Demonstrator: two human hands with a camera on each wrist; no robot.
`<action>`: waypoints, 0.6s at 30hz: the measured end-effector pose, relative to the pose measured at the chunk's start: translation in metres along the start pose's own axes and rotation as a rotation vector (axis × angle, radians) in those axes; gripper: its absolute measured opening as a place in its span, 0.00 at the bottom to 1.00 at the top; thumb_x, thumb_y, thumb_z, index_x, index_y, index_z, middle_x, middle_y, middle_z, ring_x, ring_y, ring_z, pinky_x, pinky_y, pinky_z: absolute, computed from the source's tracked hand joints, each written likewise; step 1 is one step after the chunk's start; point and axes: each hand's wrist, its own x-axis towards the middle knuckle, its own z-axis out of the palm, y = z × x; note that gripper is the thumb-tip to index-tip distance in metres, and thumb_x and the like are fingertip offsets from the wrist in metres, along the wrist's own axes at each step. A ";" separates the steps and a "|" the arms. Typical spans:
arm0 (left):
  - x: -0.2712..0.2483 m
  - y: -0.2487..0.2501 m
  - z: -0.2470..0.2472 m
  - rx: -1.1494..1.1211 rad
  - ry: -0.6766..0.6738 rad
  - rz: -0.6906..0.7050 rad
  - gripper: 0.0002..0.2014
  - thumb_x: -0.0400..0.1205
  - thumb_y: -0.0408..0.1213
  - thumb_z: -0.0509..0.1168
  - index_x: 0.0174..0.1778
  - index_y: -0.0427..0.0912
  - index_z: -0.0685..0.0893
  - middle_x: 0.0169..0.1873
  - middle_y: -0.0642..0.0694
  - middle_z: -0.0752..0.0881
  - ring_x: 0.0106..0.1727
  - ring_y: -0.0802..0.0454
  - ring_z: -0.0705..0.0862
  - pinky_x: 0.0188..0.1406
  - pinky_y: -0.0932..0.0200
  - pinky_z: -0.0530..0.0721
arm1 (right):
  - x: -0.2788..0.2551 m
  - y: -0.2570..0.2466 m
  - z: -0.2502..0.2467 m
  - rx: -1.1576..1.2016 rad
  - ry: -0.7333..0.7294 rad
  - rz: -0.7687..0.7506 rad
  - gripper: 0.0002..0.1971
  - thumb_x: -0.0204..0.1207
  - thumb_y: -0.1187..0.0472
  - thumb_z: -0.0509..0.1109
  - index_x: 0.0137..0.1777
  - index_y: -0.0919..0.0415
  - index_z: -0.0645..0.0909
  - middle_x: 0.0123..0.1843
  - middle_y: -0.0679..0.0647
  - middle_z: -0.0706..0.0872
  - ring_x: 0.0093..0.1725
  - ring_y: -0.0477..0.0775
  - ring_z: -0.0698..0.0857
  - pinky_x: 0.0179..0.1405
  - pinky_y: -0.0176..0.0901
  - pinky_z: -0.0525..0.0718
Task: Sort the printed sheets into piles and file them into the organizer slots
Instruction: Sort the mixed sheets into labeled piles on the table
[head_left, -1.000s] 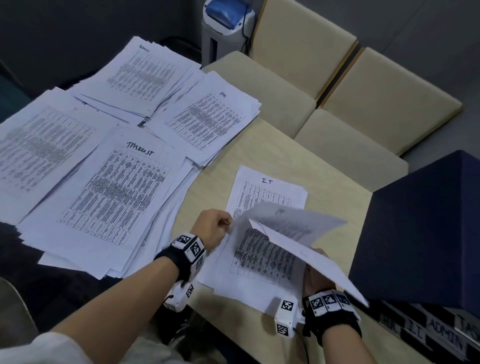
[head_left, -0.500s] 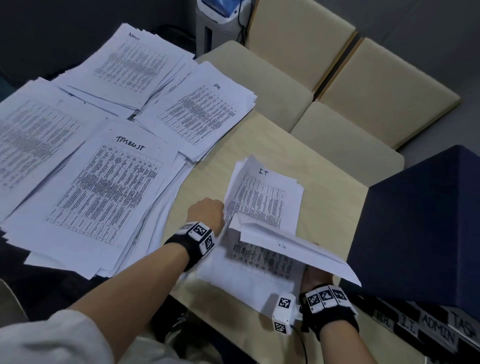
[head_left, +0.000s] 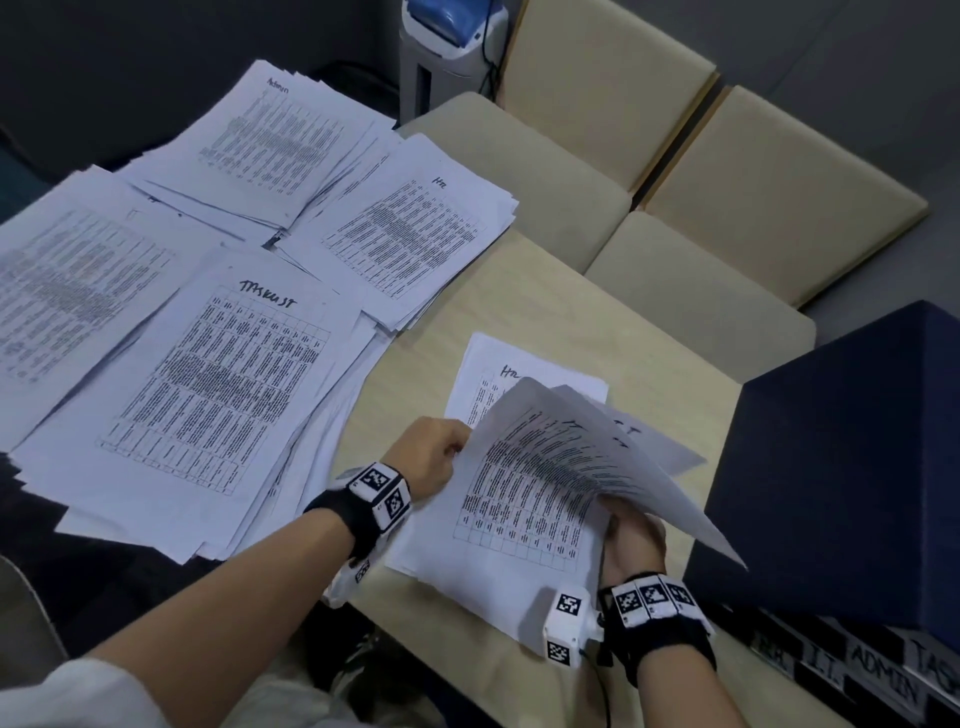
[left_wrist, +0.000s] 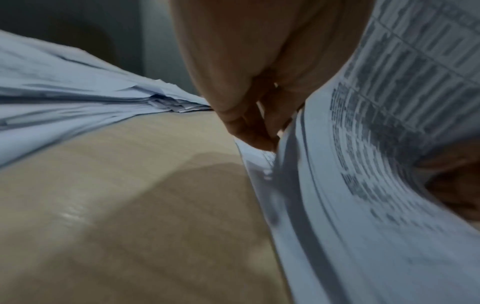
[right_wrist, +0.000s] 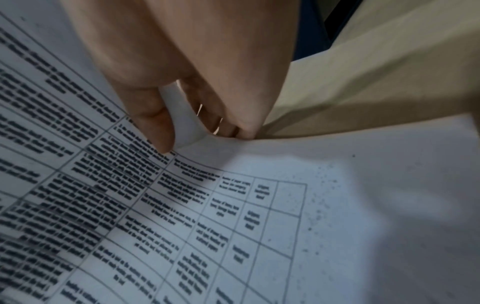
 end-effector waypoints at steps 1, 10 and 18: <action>-0.001 0.001 0.003 0.070 0.046 -0.029 0.14 0.77 0.23 0.61 0.51 0.40 0.88 0.48 0.44 0.88 0.46 0.44 0.84 0.46 0.52 0.83 | -0.003 -0.002 0.001 0.004 -0.006 0.015 0.14 0.65 0.68 0.76 0.51 0.61 0.87 0.47 0.55 0.91 0.49 0.60 0.87 0.56 0.57 0.83; 0.009 0.005 0.010 0.233 0.066 -0.472 0.12 0.82 0.42 0.68 0.51 0.37 0.80 0.49 0.40 0.85 0.48 0.40 0.83 0.40 0.54 0.78 | -0.003 0.007 -0.009 0.022 0.103 0.042 0.26 0.60 0.63 0.73 0.59 0.46 0.75 0.56 0.57 0.82 0.57 0.60 0.80 0.65 0.59 0.79; 0.007 0.020 -0.019 -0.002 0.170 -0.240 0.20 0.76 0.26 0.62 0.63 0.42 0.81 0.58 0.46 0.84 0.57 0.47 0.82 0.61 0.51 0.81 | -0.034 -0.039 0.010 0.070 -0.079 -0.122 0.22 0.68 0.63 0.73 0.56 0.78 0.76 0.42 0.48 0.78 0.45 0.58 0.78 0.51 0.45 0.73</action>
